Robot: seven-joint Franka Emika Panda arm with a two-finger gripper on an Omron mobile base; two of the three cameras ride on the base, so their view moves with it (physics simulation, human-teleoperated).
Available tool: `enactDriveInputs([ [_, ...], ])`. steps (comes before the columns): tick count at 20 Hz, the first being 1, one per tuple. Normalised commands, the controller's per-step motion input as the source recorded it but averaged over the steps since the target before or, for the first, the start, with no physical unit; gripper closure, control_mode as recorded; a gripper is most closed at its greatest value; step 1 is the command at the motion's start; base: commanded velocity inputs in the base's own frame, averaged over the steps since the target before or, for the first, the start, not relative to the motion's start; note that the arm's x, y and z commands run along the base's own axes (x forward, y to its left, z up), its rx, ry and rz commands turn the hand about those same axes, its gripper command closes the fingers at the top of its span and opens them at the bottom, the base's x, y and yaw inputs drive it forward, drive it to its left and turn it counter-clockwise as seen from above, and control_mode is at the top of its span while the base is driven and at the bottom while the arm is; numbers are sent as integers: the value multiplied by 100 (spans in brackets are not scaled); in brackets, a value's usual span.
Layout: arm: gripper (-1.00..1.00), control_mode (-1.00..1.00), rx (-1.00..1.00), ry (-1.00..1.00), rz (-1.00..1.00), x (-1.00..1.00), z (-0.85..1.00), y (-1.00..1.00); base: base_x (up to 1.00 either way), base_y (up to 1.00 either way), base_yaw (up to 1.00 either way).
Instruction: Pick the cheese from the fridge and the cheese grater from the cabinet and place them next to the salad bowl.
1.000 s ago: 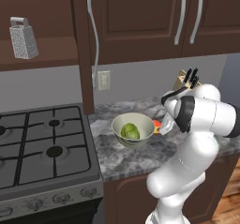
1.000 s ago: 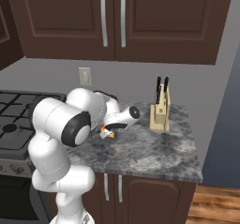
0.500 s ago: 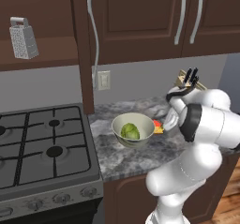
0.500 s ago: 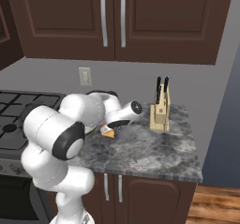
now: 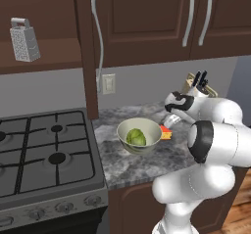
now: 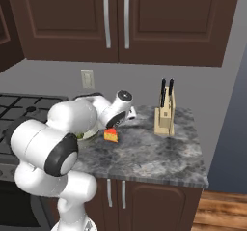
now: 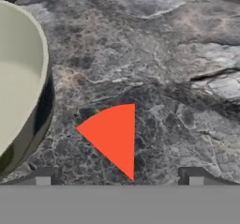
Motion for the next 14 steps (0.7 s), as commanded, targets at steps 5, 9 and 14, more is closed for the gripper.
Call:
enactDriveInputs([
  [5, -100, -100, 0, 7, -46, -36, 11, 0, 0, 0, 0],
  [9, -100, -100, 0, 0, -37, -44, 22, 13, 0, 0, 0],
  [14, -100, -100, 0, -3, -5, -39, 59, 18, 0, 0, 0],
])
